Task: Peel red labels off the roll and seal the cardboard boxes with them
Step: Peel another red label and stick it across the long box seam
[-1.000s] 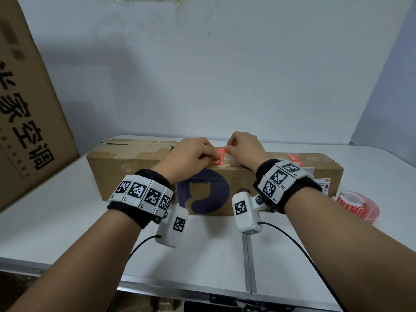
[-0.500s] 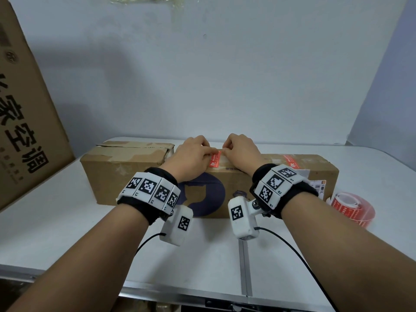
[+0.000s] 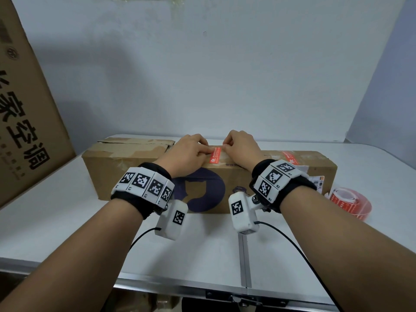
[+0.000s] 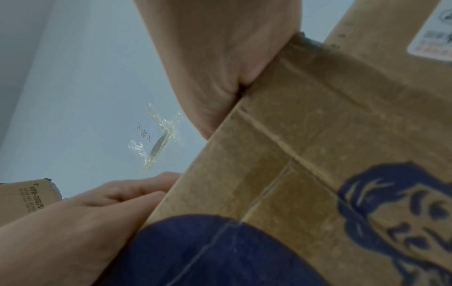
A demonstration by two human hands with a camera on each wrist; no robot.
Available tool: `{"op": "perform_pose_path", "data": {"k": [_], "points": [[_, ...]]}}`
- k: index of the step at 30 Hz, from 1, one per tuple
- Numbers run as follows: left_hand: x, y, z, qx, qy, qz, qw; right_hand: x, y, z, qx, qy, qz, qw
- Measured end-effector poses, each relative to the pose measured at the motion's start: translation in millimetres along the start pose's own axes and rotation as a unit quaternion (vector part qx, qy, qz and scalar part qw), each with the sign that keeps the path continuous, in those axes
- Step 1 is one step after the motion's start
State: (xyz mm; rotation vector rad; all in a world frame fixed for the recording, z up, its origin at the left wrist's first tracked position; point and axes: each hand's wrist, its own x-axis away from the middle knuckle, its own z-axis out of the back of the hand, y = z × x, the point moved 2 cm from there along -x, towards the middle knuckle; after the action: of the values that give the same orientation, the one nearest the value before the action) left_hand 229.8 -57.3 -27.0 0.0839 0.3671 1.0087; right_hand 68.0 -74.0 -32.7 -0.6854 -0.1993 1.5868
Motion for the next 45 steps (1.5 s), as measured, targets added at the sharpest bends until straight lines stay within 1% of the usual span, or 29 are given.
{"op": "perform_pose_path", "data": {"k": [3,7,12,18,24,31,35,37,39,42,45], "points": [[9,0,7,0.006,-0.004,-0.019,1.0,2,-2,2,0.001,0.001,0.003,1.0],[22,0,12,0.032,0.014,0.006,0.999,3,-5,3,0.017,-0.01,0.003,1.0],[26,2,4,0.025,0.039,0.011,0.999,10,-6,3,0.051,-0.046,-0.004,0.998],[26,1,2,0.026,0.034,0.018,0.999,21,-11,6,0.052,-0.063,-0.018,0.996],[26,0,1,0.029,0.033,0.019,0.999,33,-17,8,0.021,-0.072,-0.032,0.997],[26,1,2,0.035,0.024,0.026,0.999,42,-22,16,-0.04,-0.121,-0.05,0.991],[30,4,9,0.035,0.009,0.036,0.999,46,-21,25,-0.089,-0.157,-0.073,0.981],[31,6,12,0.027,0.007,0.039,0.999,48,-20,28,-0.11,-0.163,-0.082,0.977],[33,11,15,0.028,-0.005,0.025,0.999,48,-19,28,-0.121,-0.158,-0.087,0.976],[36,15,13,0.037,-0.032,-0.025,0.998,48,-19,25,-0.132,-0.149,-0.086,0.976],[38,12,10,0.037,-0.02,-0.049,0.998,48,-20,25,-0.142,-0.141,-0.09,0.976]]}}
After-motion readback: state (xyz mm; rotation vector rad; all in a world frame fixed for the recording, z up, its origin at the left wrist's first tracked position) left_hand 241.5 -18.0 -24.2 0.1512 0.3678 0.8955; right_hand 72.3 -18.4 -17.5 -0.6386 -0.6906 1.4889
